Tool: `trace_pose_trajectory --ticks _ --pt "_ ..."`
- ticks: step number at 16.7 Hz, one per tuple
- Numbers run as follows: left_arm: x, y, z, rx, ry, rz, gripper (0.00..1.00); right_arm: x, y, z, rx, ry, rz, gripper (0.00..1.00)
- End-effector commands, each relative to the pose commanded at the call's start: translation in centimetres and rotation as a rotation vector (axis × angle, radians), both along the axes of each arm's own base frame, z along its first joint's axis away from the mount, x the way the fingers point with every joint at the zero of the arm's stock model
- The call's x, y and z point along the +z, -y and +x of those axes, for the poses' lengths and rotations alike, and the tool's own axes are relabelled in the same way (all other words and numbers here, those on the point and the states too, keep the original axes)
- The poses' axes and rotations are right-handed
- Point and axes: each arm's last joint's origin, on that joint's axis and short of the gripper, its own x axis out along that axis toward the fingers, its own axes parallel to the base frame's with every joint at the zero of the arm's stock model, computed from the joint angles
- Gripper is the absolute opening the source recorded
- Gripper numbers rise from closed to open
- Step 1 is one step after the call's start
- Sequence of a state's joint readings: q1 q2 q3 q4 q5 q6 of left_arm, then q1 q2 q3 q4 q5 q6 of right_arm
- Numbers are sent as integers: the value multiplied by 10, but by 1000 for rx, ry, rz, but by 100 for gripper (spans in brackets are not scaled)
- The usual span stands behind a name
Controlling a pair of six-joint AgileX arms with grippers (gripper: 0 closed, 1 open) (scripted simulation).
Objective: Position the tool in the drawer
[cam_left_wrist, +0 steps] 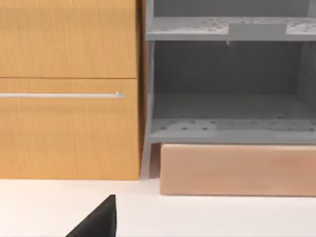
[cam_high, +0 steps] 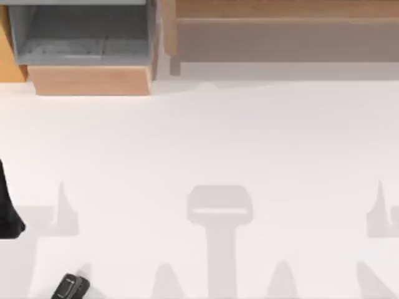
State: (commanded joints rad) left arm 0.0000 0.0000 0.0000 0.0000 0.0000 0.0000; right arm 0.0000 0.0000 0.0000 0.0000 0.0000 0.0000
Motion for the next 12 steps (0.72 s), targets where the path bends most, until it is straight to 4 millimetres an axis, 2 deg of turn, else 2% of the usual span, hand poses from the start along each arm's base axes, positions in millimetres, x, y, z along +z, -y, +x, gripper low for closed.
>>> trace_pose_trajectory --ticks 3,5,9,12 --pt "2 0 0 2 3 7 100 0 0 0 0 0 0 100" --pt "10 -1 2 8 12 43 100 0 0 0 0 0 0 100" --pt "39 -6 13 23 27 194 100 0 0 0 0 0 0 100" --pt "66 -14 36 31 28 358 100 0 0 0 0 0 0 100"
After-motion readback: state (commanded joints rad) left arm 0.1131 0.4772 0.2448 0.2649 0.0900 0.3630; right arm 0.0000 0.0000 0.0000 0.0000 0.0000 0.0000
